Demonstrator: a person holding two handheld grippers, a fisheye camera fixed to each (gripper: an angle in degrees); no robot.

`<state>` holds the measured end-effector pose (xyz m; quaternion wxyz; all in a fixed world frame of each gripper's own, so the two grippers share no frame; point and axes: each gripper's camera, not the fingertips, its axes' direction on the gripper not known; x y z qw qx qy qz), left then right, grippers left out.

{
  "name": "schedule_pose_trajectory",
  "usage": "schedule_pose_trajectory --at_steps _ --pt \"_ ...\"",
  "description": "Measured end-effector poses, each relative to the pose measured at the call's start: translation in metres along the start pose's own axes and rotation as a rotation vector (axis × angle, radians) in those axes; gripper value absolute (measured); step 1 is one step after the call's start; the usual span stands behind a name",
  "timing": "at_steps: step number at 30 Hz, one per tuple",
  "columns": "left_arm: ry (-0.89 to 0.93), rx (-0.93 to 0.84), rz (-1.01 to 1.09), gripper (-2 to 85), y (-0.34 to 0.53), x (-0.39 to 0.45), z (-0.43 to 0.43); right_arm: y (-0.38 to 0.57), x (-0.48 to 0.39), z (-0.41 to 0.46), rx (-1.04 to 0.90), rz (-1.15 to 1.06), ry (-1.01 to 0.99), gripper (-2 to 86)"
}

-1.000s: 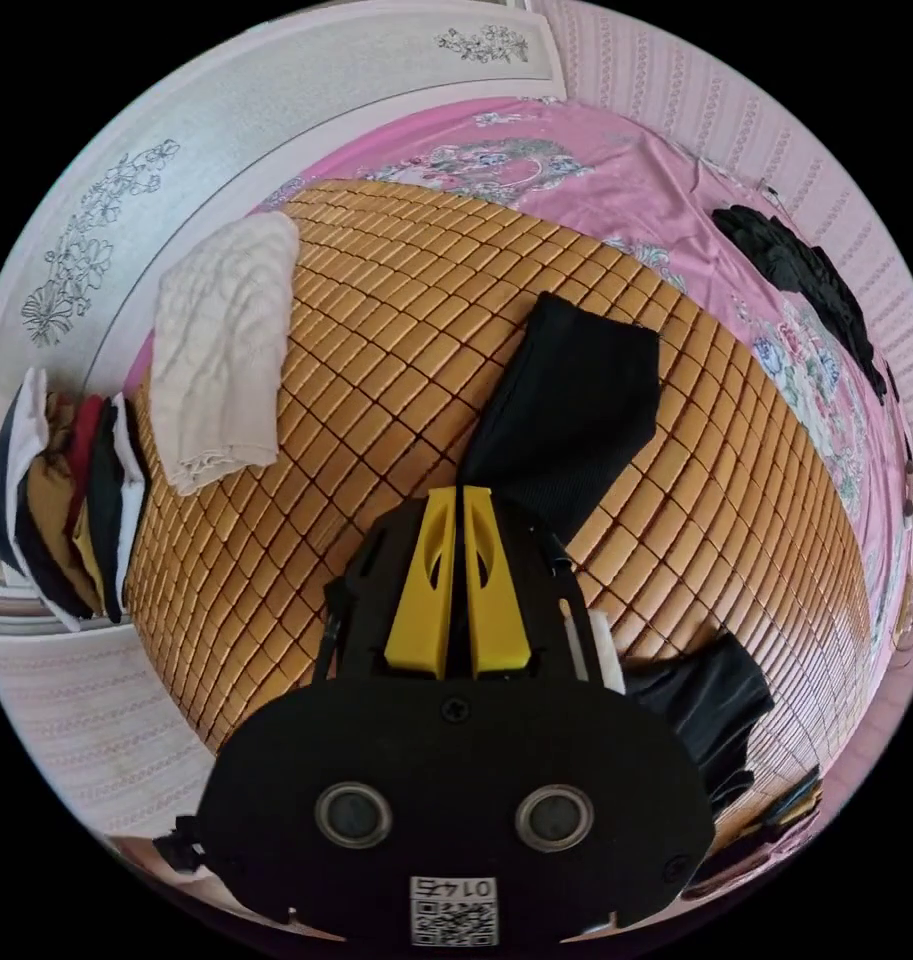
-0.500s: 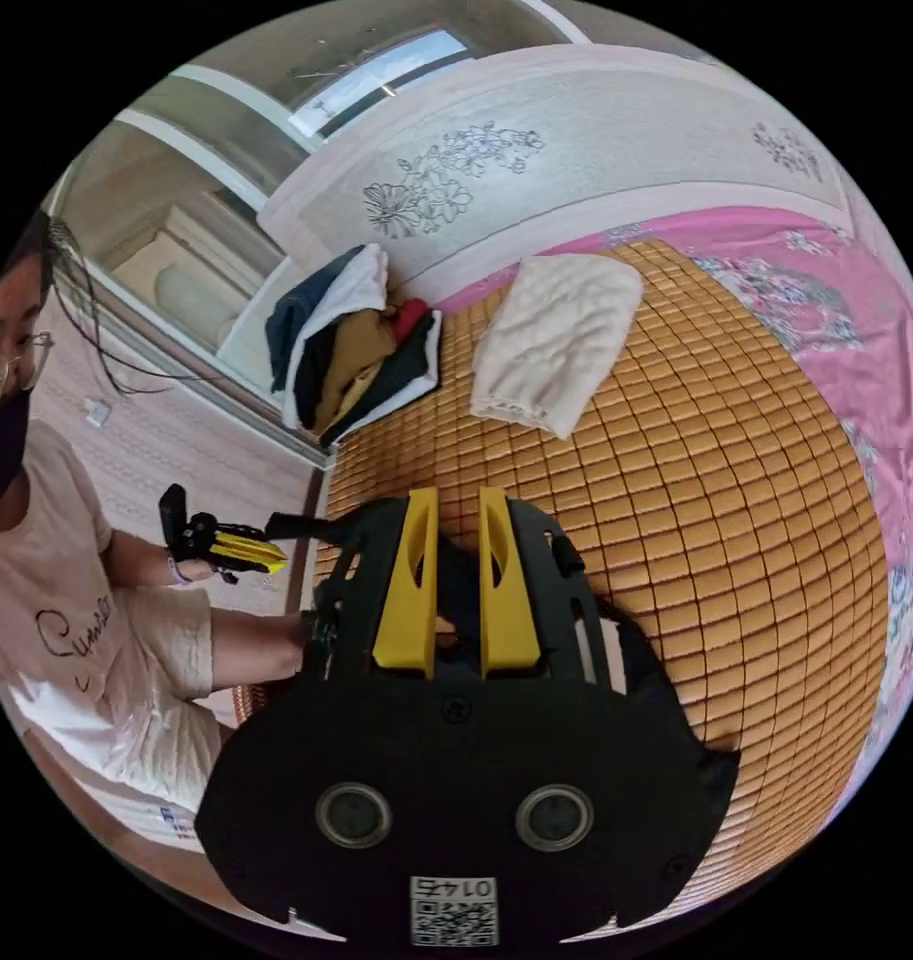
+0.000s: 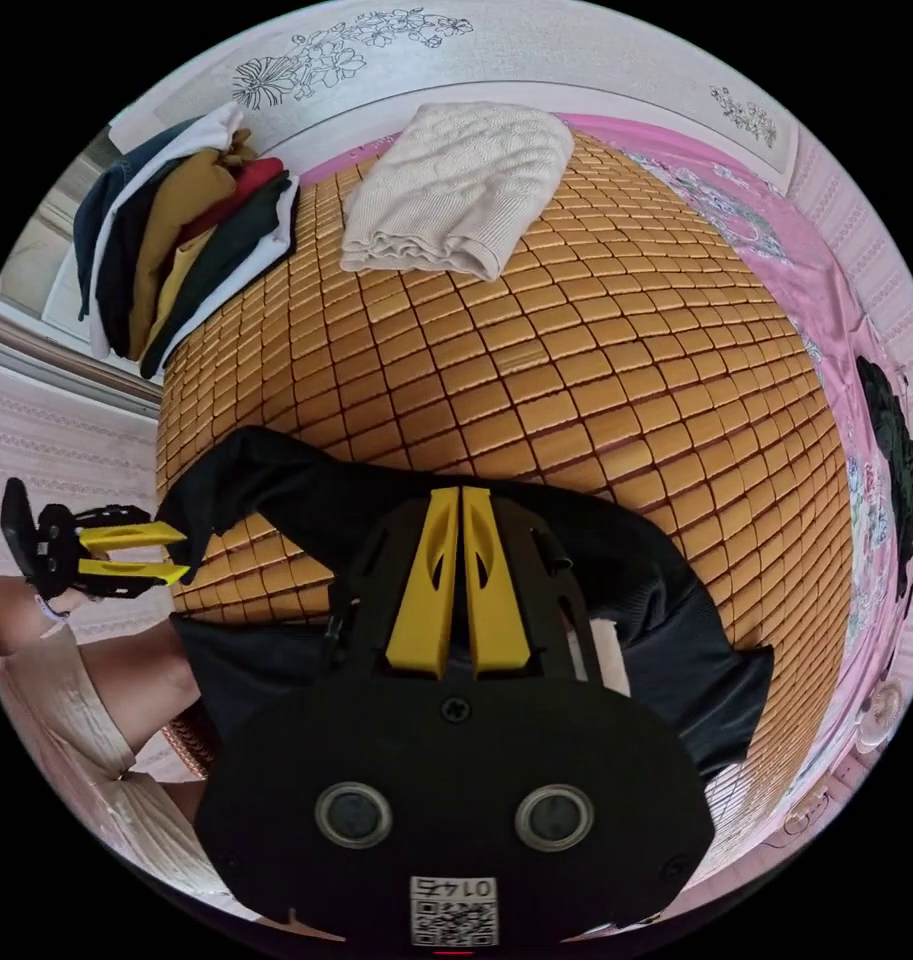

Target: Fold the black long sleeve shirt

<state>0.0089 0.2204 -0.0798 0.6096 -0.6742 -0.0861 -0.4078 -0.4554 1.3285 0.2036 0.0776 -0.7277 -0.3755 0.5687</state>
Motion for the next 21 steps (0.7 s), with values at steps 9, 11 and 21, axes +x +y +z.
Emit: schedule_pose_trajectory --at_steps 9,11,21 --pt "0.149 -0.048 0.049 -0.9 0.014 -0.032 -0.032 0.012 0.025 -0.049 0.178 0.030 -0.085 -0.3" --pt "0.354 0.063 0.037 -0.9 0.028 -0.046 -0.067 0.017 0.032 -0.057 0.211 0.039 -0.106 -0.4" --pt "0.034 0.084 -0.371 1.3 0.050 -0.156 -0.106 0.000 0.039 -0.023 0.204 0.114 -0.109 -0.4"
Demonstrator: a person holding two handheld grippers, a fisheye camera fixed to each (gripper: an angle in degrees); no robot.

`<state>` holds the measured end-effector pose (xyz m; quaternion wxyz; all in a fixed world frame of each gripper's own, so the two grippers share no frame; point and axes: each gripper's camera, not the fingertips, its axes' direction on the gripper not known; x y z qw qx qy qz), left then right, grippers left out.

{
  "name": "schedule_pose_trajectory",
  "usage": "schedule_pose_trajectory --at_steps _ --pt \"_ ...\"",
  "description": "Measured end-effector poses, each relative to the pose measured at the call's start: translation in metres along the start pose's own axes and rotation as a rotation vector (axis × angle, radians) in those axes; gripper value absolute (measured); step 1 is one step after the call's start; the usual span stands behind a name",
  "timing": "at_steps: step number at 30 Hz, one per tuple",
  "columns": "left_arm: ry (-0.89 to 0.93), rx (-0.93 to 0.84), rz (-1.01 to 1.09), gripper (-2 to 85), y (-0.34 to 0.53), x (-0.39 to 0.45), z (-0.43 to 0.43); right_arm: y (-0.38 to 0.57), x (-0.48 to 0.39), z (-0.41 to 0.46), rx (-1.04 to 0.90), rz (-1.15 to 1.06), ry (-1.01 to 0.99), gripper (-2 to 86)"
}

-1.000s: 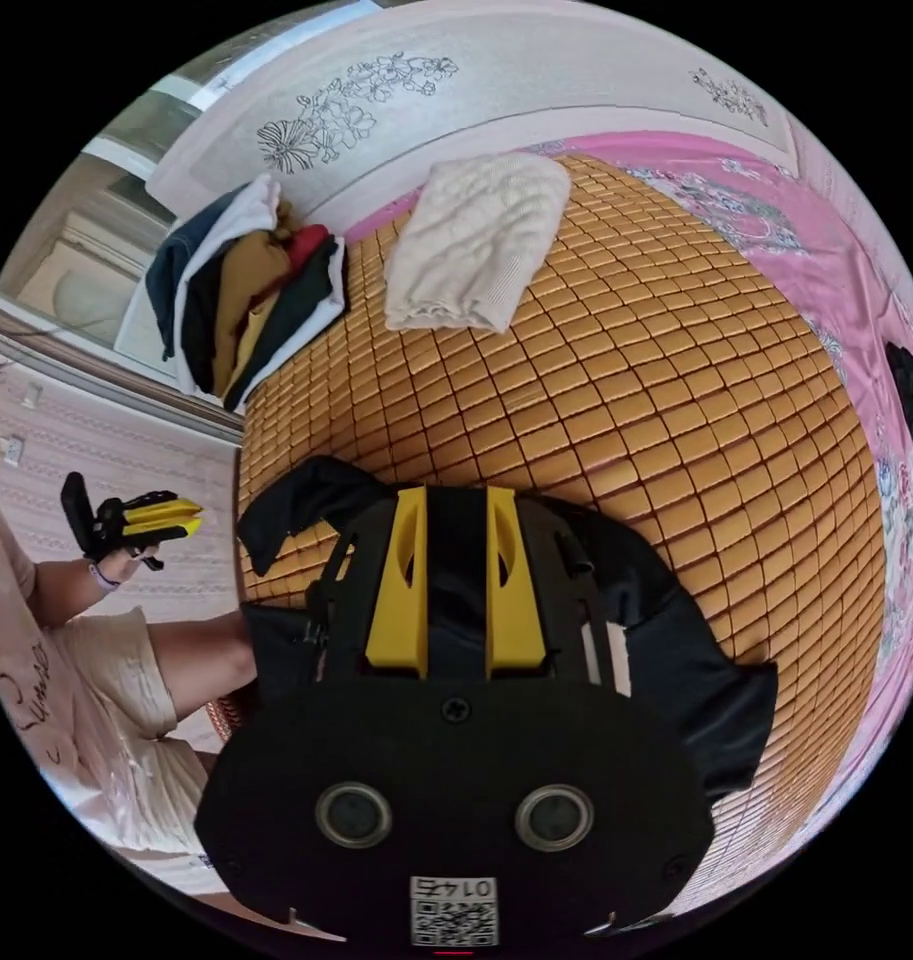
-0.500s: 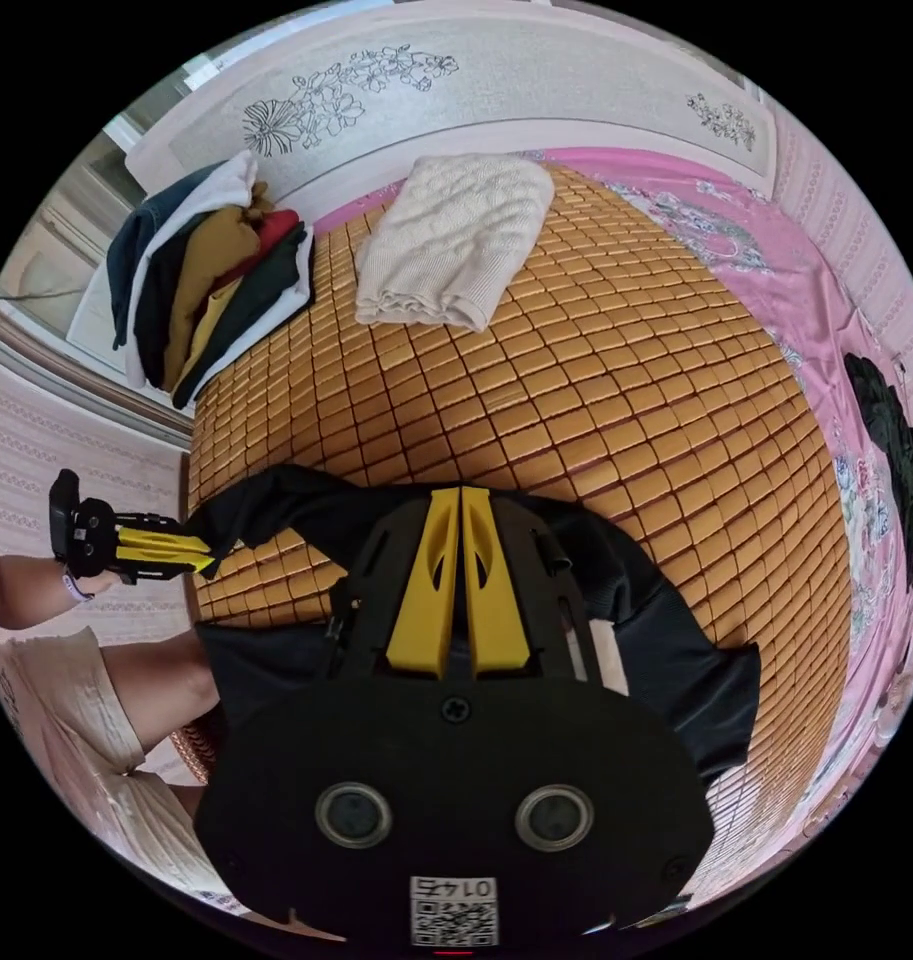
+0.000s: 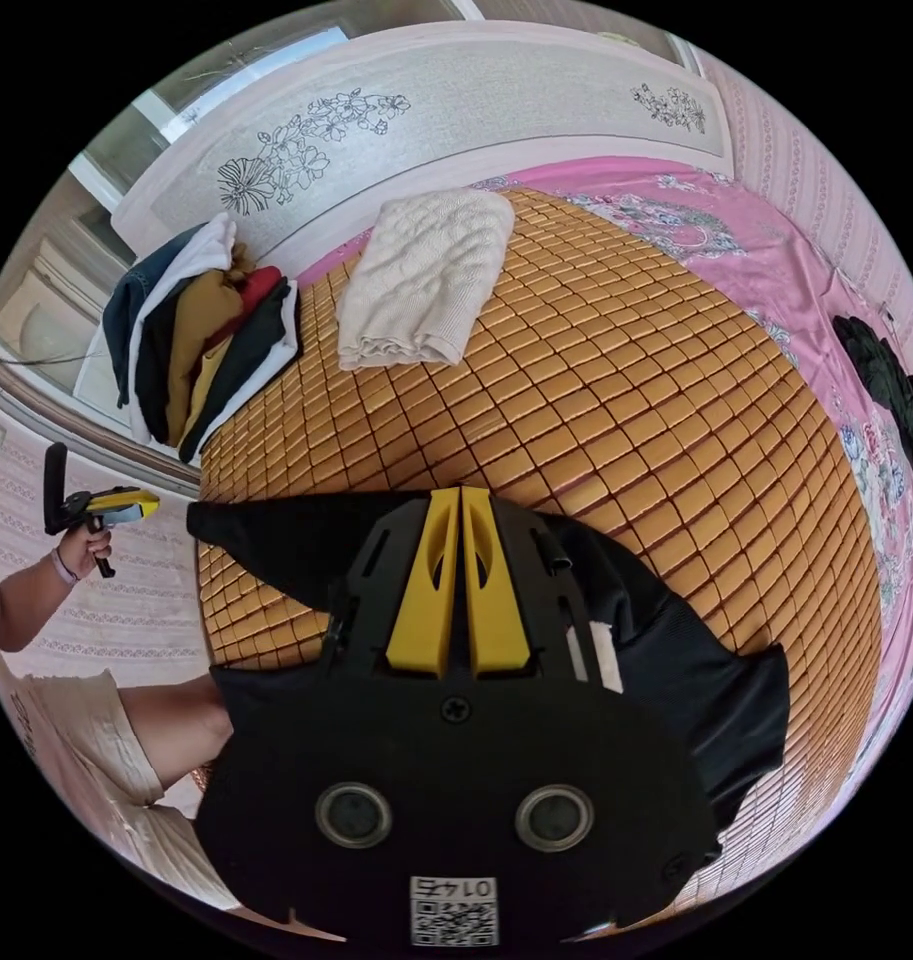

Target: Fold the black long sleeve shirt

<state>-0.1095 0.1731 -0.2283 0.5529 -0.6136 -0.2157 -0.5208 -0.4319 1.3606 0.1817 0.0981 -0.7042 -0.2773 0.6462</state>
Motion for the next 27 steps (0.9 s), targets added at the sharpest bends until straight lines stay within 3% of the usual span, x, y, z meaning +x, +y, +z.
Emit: schedule_pose_trajectory --at_steps 8,13,22,27 --pt "-0.090 0.031 0.062 7.3 -0.004 0.023 0.018 -0.009 0.000 0.017 -0.029 0.032 0.049 -0.3" --pt "-0.134 -0.064 -0.080 1.9 -0.011 0.010 0.064 -0.008 -0.005 0.018 -0.041 0.010 0.063 -0.3" --pt "-0.036 -0.045 0.082 -0.9 0.014 0.059 -0.006 0.013 -0.011 -0.018 0.033 -0.026 0.043 -0.4" --pt "-0.096 0.104 -0.080 -0.7 -0.030 0.037 -0.029 -0.014 -0.010 -0.011 0.029 0.003 0.075 -0.3"
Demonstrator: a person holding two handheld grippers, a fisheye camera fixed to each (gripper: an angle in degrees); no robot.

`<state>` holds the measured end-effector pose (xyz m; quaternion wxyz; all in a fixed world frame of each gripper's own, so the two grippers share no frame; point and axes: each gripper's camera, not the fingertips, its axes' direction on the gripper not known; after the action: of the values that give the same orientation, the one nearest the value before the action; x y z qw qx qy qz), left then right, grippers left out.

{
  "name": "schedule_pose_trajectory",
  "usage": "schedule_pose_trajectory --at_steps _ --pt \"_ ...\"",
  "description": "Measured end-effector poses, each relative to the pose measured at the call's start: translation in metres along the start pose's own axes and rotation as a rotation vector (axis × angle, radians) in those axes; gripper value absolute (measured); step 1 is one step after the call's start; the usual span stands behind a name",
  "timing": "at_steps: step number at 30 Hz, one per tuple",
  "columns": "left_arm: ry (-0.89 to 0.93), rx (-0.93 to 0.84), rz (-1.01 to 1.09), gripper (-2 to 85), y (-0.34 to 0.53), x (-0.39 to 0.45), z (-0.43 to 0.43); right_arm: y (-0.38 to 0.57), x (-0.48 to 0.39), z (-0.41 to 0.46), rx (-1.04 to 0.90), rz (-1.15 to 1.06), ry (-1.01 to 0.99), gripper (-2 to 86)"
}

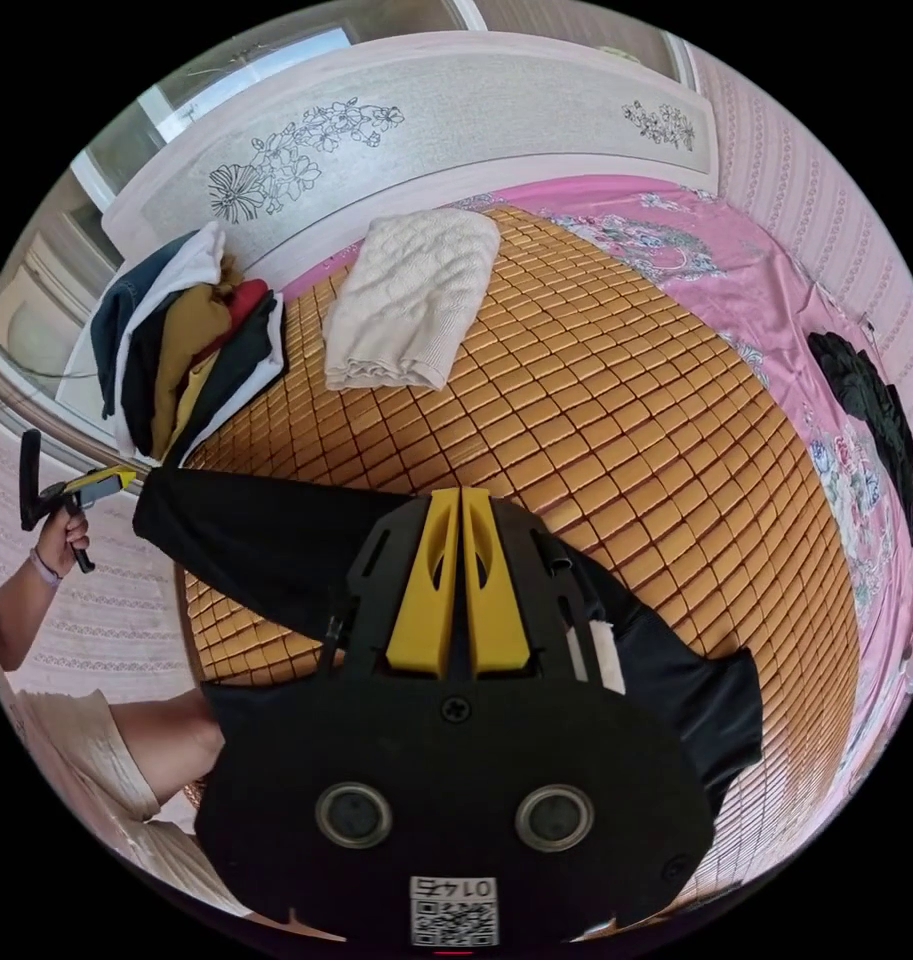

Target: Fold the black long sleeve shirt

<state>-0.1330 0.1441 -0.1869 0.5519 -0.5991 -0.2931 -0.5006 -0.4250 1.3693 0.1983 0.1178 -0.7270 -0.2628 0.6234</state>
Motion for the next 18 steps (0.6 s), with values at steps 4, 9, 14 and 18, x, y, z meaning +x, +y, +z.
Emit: schedule_pose_trajectory --at_steps 4,9,14,18 --pt "-0.075 -0.005 -0.079 0.7 -0.012 -0.017 0.030 -0.011 0.002 0.032 -0.082 0.065 0.024 -0.3" --pt "-0.071 -0.074 -0.073 4.4 -0.007 0.001 0.069 0.005 0.000 0.014 -0.012 0.139 0.059 -0.4" --pt "-0.097 -0.137 -0.045 0.1 -0.018 0.014 0.103 0.076 -0.003 -0.040 0.088 0.250 0.038 -0.4" --pt "-0.133 -0.116 -0.157 -0.6 -0.018 0.009 0.100 0.142 -0.019 -0.054 -0.070 0.331 0.055 -0.3"
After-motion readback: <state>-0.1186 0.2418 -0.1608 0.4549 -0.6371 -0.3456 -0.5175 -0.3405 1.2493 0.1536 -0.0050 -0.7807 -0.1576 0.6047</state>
